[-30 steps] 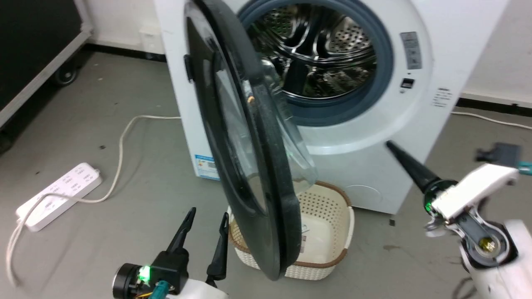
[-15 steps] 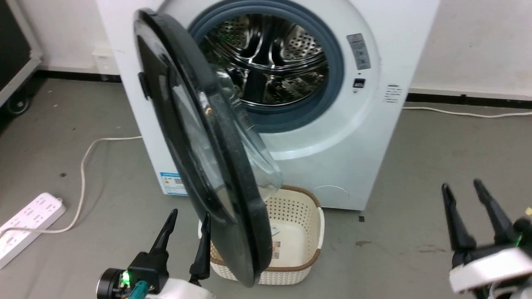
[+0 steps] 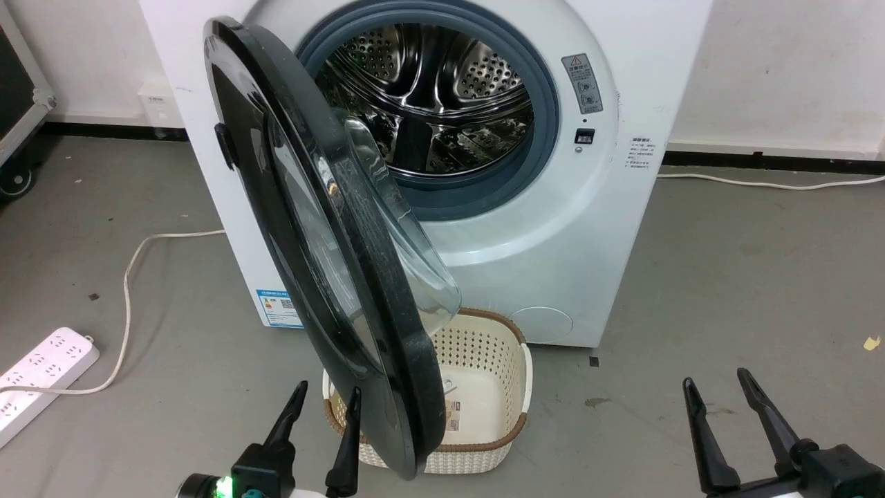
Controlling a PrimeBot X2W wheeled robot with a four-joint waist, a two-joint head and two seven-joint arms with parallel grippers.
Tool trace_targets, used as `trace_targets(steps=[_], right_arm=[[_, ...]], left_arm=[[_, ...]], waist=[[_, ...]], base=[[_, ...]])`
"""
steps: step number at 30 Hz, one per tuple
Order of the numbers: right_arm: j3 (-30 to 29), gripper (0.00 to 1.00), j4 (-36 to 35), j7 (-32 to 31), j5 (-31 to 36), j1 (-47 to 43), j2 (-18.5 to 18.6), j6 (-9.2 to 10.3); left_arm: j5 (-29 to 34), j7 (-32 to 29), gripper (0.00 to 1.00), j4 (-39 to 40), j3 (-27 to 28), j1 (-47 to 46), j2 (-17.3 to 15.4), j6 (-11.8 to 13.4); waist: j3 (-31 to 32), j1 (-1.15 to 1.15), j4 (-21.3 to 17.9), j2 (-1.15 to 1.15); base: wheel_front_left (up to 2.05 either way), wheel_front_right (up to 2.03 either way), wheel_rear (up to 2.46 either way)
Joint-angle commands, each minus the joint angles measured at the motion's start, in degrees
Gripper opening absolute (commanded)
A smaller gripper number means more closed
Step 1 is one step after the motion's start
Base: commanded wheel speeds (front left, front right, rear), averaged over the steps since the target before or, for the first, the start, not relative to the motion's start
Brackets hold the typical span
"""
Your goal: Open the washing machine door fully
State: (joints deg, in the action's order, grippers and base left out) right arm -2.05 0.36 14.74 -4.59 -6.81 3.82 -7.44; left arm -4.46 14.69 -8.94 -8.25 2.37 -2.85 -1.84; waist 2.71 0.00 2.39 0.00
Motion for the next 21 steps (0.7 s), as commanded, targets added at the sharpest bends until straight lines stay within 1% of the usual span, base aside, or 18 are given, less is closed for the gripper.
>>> trace_targets(steps=[1, 7, 8, 9, 10, 15, 18, 21], right_arm=[[-0.3, 1.00, -0.2, 0.3, 0.1, -0.1, -0.3, -0.05], [-0.5, 1.00, -0.2, 0.3, -0.8, -0.1, -0.6, -0.05], [-0.5, 1.00, -0.1, 0.3, -0.9, -0.1, -0.6, -0.05], [-0.4, 1.00, -0.1, 0.3, -1.0, -0.1, -0.6, -0.05], [-0.4, 1.00, -0.1, 0.3, -1.1, -0.2, -0.7, -0.05], [-0.4, 1.00, -0.1, 0.3, -1.1, -0.1, -0.8, -0.05], [-0.3, 1.00, -0.1, 0.3, -1.1, 0.0, -0.8, -0.05], [0.1, 1.00, 0.0, 0.3, -1.4, 0.2, -0.8, -0.05]], left_arm=[[0.4, 0.3, 1.00, 0.0, 0.3, -0.1, -0.1, 0.4], [0.6, 0.3, 1.00, 0.4, 0.3, -0.4, -0.1, 0.3], [0.7, 0.3, 0.69, 0.4, 0.3, -0.4, -0.1, 0.2], [0.7, 0.3, 0.13, 0.4, 0.3, -0.4, -0.1, 0.1], [0.6, 0.3, 0.00, 0.5, 0.3, -0.4, -0.1, 0.0], [-2.0, 0.3, 0.00, 3.4, 1.8, -1.1, -0.1, 0.3], [-3.5, 0.3, 0.00, 8.3, 3.7, -2.9, 0.0, 1.4], [-4.8, 0.3, 0.00, 15.2, 6.2, -4.7, 0.0, 2.9]], waist=[[0.0, 0.00, 0.1, 0.00], [0.0, 0.00, 0.4, 0.00], [0.0, 0.00, 0.4, 0.00], [0.1, 0.00, 0.4, 0.00], [0.1, 0.00, 0.4, 0.00], [0.0, 0.00, 0.4, 0.00], [0.1, 0.00, 0.4, 0.00], [0.0, 0.00, 0.1, 0.00]], base=[[0.00, 0.00, 0.00], [0.00, 0.00, 0.00], [0.00, 0.00, 0.00], [0.00, 0.00, 0.00], [0.00, 0.00, 0.00], [0.00, 0.00, 0.00], [0.00, 0.00, 0.00], [0.00, 0.00, 0.00]])
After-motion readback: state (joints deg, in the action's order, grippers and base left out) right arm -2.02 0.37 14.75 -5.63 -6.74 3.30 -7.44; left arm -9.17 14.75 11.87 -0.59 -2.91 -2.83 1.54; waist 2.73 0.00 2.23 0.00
